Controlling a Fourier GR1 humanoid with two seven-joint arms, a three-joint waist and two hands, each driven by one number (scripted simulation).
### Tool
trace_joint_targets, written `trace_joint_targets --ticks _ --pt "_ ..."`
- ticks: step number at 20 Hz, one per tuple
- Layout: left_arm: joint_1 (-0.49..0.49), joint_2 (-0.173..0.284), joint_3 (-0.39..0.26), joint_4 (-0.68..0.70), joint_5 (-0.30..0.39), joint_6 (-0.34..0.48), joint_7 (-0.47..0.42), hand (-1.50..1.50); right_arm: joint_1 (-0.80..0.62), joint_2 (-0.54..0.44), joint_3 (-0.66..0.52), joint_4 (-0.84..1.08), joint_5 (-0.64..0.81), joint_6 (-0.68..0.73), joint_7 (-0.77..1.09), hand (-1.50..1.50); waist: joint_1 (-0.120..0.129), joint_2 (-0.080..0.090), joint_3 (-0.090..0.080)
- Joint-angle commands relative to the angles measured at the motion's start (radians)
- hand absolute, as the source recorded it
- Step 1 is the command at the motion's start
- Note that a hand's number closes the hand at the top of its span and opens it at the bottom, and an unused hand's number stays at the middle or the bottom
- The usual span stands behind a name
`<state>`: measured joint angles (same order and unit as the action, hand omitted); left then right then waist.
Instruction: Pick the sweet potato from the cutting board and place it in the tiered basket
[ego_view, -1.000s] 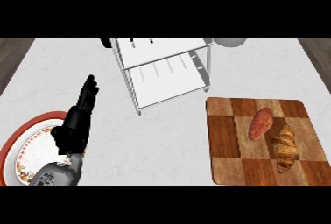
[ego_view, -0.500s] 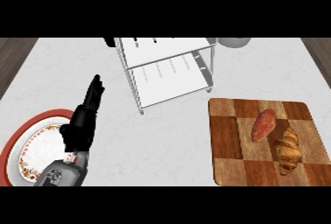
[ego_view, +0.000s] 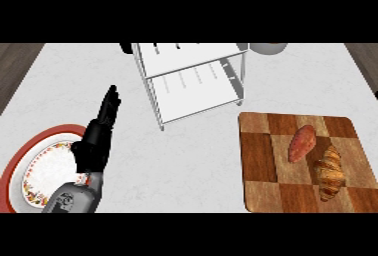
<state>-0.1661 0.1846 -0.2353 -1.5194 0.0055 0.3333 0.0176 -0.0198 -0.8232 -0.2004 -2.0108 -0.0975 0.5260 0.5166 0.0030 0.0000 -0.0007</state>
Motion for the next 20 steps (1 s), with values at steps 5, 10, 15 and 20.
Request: trace_joint_targets --ticks 5,10,15,20 --pt "0.043 0.01 0.044 -0.052 0.001 -0.055 -0.003 0.0 -0.011 0.05 0.052 -0.052 0.04 0.09 0.174 -1.5 -0.002 -0.001 0.0" --pt "0.065 -0.065 -0.015 -0.038 -0.087 0.002 -0.006 0.0 -0.043 0.102 0.084 -0.03 0.14 0.111 0.195 -1.5 0.0 -0.001 0.0" --pt "-0.03 -0.051 0.064 -0.001 -0.06 -0.056 0.041 0.0 0.013 0.128 0.029 -0.029 0.237 0.175 0.086 -1.5 -0.008 -0.001 0.001" --pt "0.061 -0.05 0.071 -0.05 -0.068 -0.075 -0.001 0.0 -0.041 0.17 0.093 0.048 0.382 0.186 0.041 -1.5 0.0 0.0 0.001"
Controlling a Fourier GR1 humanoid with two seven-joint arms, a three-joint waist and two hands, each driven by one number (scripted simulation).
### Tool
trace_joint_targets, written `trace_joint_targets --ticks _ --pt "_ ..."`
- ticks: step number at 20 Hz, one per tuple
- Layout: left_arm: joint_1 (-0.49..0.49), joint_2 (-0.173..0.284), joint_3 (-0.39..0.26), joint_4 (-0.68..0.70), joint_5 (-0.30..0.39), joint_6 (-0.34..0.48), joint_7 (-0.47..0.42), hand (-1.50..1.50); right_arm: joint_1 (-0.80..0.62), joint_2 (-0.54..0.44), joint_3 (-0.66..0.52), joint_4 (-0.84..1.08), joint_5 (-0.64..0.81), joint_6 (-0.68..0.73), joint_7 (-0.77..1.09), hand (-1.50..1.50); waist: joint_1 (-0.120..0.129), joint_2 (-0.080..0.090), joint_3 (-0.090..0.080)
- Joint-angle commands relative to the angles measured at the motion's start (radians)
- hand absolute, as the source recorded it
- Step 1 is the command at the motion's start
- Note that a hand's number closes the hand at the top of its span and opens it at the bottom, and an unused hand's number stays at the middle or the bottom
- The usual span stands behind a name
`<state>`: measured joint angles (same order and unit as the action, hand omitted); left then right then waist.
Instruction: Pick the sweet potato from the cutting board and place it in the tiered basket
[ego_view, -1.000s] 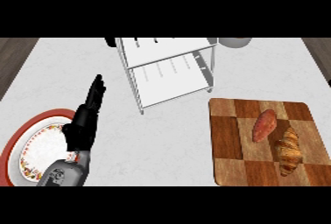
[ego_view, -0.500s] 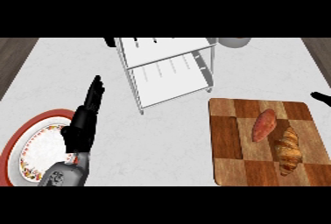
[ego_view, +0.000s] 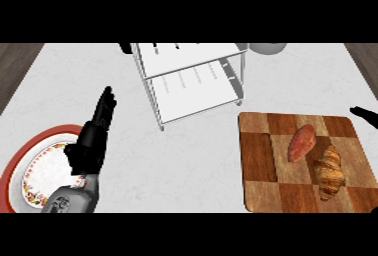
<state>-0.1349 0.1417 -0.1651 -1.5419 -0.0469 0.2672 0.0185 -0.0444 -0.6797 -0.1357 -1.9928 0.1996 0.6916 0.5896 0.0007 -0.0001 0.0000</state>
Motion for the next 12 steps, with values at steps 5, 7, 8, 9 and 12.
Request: trace_joint_targets --ticks 5,7,8,9,12 --pt "-0.029 -0.02 0.016 0.003 -0.023 -0.022 0.041 0.0 -0.029 0.008 0.04 0.071 0.205 0.013 -0.217 -1.5 0.0 0.0 0.0" --pt "-0.045 -0.059 0.012 0.067 -0.049 0.014 -0.009 0.0 0.044 -0.014 0.024 0.116 0.298 -0.043 -0.357 -1.5 -0.005 0.001 0.0" --pt "0.018 -0.045 0.006 -0.001 -0.051 -0.005 -0.013 0.0 -0.056 0.058 0.07 0.1 0.285 -0.018 -0.219 -1.5 0.002 0.0 0.0" --pt "0.03 -0.034 -0.001 -0.053 -0.04 -0.022 0.042 0.0 -0.034 0.046 0.078 0.165 0.356 -0.073 -0.307 -1.5 0.004 0.0 0.0" --pt "-0.034 -0.053 0.02 0.002 -0.054 -0.015 0.022 0.0 0.067 0.092 0.056 0.076 0.386 -0.098 -0.273 -1.5 -0.005 0.0 0.0"
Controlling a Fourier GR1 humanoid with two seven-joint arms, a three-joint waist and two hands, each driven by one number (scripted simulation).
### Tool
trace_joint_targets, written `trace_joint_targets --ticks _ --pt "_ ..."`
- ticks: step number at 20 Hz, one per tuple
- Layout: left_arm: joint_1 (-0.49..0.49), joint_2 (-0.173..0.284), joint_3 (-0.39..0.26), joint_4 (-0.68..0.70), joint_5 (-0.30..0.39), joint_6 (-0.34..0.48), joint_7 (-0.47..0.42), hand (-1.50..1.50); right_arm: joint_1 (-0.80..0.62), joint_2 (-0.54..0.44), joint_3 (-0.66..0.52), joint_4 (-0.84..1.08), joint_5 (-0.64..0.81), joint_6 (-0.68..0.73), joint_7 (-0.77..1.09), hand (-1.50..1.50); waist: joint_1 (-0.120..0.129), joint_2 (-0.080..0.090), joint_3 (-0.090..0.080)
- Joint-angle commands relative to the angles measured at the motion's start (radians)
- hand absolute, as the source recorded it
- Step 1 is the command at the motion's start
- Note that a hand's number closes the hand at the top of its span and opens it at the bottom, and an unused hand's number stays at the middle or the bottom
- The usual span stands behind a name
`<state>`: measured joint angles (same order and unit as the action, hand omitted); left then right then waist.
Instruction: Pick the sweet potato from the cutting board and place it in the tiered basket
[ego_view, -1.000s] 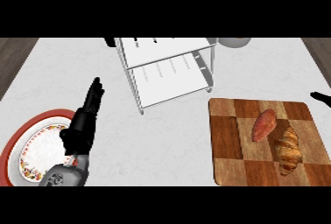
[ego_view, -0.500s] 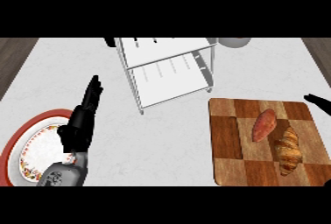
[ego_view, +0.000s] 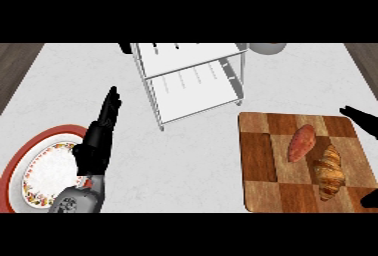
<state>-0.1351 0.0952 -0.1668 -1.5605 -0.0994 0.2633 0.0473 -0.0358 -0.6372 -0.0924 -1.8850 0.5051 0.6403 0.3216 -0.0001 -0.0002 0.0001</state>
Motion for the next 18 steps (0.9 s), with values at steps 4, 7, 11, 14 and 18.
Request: trace_joint_targets --ticks 4,7,11,14,18 --pt "0.061 -0.02 0.003 0.01 -0.008 -0.03 -0.051 0.0 -0.032 0.062 -0.025 0.093 0.088 -0.012 -0.002 -1.5 0.002 0.0 0.0" --pt "0.008 -0.009 0.041 -0.03 -0.001 -0.051 0.019 0.0 0.02 0.099 -0.05 0.021 0.092 0.019 0.008 -1.5 -0.002 -0.001 0.0" --pt "0.026 -0.023 0.021 -0.057 -0.04 -0.034 0.031 0.0 0.032 0.119 -0.041 0.132 0.139 -0.037 -0.096 -1.5 0.0 -0.001 0.0" --pt "0.017 -0.015 0.057 -0.021 -0.036 -0.053 0.0 0.0 0.008 0.113 -0.043 0.199 0.179 -0.04 -0.164 -1.5 0.001 0.0 0.0" --pt "0.001 -0.034 0.061 -0.009 -0.026 -0.072 0.022 0.0 -0.024 0.119 -0.077 0.245 0.173 -0.041 -0.222 -1.5 0.0 0.0 0.0"
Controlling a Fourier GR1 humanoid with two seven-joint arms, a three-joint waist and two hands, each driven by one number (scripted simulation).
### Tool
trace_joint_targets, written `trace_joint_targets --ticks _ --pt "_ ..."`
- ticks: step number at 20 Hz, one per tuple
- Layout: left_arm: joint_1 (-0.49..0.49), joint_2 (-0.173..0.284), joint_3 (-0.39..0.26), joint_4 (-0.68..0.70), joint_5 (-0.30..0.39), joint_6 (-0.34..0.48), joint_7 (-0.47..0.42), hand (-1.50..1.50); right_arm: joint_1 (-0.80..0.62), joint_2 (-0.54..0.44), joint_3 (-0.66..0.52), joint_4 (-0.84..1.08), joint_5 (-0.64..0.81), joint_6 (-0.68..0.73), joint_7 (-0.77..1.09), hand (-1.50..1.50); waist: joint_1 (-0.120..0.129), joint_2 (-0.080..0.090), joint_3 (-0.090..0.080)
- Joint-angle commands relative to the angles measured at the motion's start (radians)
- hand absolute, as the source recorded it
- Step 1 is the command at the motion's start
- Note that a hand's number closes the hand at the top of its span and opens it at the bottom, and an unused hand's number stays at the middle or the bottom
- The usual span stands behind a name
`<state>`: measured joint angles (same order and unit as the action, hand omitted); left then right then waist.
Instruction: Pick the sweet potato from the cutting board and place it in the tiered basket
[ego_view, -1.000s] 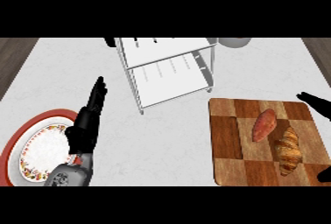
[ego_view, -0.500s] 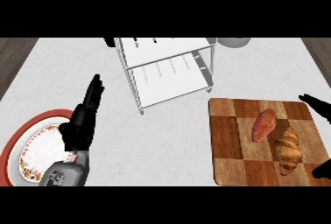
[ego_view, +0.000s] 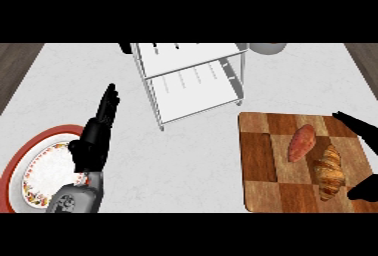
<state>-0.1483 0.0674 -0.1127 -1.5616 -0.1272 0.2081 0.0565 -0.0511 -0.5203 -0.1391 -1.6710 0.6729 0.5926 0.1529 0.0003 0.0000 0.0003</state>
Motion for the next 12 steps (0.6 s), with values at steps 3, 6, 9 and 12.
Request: trace_joint_targets --ticks 3,6,9,12 --pt "-0.051 -0.017 0.043 0.085 0.007 -0.02 -0.054 0.0 -0.027 0.027 -0.006 0.083 0.043 -0.016 -0.08 -1.5 -0.001 0.001 0.0" --pt "-0.006 -0.027 0.005 -0.003 -0.034 -0.005 0.005 0.0 -0.044 0.092 0.022 -0.022 0.047 0.034 0.034 -1.5 0.0 0.0 0.0" --pt "0.026 0.005 0.039 -0.021 0.002 -0.052 0.005 0.0 -0.041 0.056 -0.001 0.124 0.075 -0.022 -0.097 -1.5 0.001 0.0 0.0" --pt "-0.005 -0.047 0.009 0.018 -0.054 0.002 -0.012 0.0 -0.067 0.071 -0.017 0.078 0.055 0.058 -0.025 -1.5 -0.001 0.0 0.0"
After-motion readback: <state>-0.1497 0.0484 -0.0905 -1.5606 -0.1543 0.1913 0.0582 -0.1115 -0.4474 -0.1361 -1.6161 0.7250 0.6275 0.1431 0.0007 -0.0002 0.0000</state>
